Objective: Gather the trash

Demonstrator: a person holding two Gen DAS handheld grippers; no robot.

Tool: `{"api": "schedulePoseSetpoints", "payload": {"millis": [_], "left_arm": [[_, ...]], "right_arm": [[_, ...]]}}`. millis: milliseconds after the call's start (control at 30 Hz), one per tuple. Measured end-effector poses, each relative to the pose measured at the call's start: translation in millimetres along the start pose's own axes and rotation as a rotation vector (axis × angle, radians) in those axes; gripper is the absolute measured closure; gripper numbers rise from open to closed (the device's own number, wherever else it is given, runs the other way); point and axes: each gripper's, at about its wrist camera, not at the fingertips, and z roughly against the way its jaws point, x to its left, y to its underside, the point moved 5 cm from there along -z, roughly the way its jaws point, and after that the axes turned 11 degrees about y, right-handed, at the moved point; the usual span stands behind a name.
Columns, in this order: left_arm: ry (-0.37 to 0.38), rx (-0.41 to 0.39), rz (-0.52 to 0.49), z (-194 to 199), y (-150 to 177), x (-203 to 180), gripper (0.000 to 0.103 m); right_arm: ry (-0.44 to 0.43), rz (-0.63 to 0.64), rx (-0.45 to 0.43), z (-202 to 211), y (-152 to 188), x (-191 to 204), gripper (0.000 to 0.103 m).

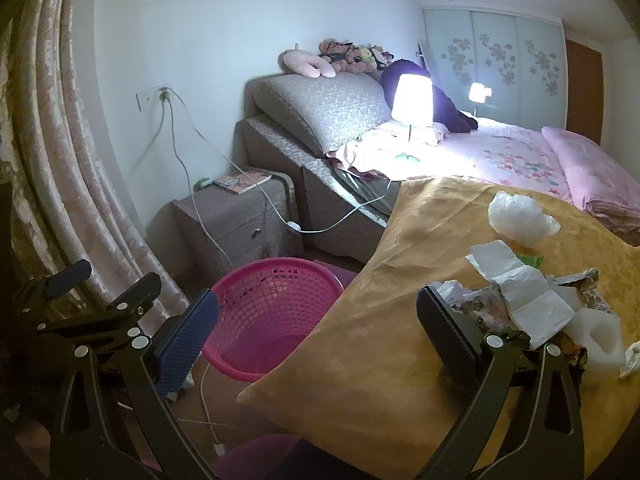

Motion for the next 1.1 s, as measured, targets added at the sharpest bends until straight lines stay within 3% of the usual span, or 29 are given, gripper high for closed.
{"api": "schedulePoseSetpoints", "payload": {"millis": [1100], "left_arm": [[-0.006, 0.042, -0.009, -9.3, 6.5, -4.7, 0.008]], "right_arm": [[0.001, -0.015, 0.023, -4.5, 8.1, -2.0, 0.007]]}}
